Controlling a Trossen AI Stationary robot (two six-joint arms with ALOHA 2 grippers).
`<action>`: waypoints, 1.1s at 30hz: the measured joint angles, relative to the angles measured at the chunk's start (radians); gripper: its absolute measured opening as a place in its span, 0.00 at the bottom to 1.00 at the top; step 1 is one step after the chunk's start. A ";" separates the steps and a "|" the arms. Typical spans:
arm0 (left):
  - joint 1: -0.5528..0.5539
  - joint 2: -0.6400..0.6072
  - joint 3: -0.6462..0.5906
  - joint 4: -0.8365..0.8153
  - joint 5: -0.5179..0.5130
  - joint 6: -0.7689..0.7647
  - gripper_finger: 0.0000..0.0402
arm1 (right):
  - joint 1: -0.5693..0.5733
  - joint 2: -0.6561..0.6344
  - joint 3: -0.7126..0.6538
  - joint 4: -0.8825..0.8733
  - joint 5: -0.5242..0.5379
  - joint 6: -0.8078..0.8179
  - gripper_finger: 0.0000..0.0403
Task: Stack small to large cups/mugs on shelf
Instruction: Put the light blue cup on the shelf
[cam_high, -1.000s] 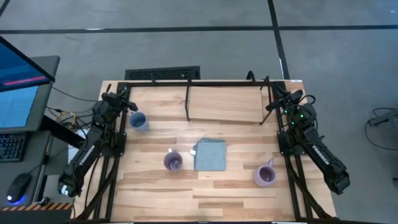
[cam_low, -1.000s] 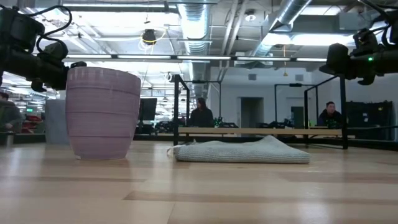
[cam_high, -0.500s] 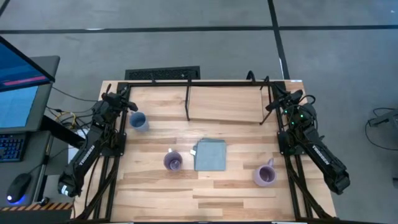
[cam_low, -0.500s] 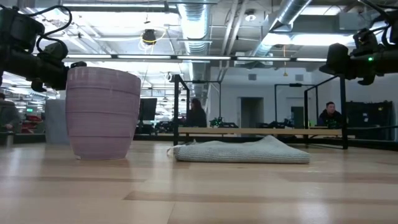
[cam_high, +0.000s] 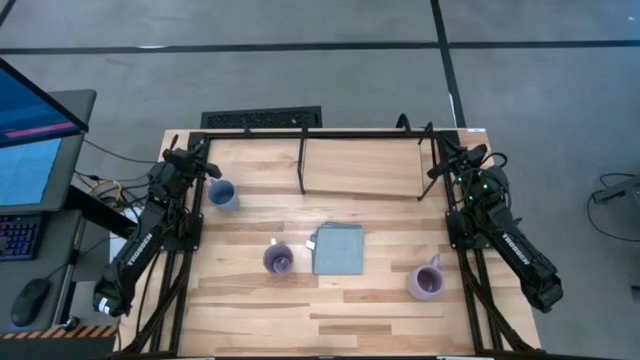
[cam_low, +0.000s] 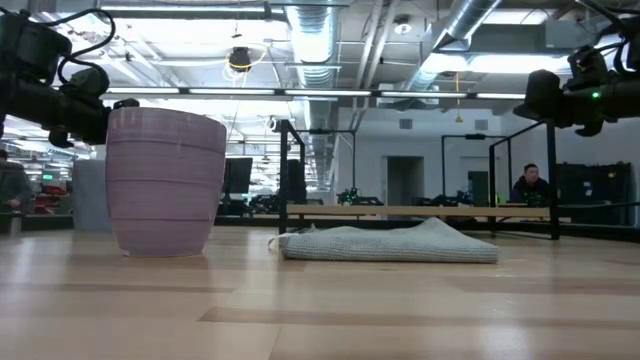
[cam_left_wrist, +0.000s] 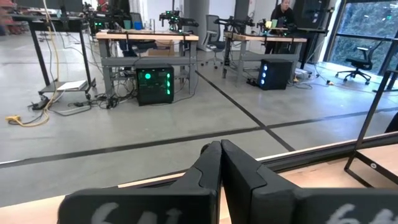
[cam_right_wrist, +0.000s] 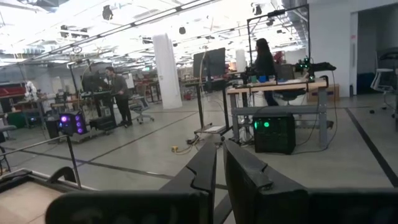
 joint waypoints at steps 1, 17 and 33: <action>0.000 0.000 0.000 0.000 0.000 0.000 0.00 | 0.000 0.000 0.000 0.000 0.000 0.000 0.14; 0.000 0.000 0.000 -0.001 -0.001 -0.037 0.00 | 0.000 0.000 0.000 -0.044 0.000 0.005 0.14; 0.000 -0.001 0.010 0.030 0.083 0.027 0.00 | 0.000 0.000 0.000 -0.056 0.000 0.006 0.14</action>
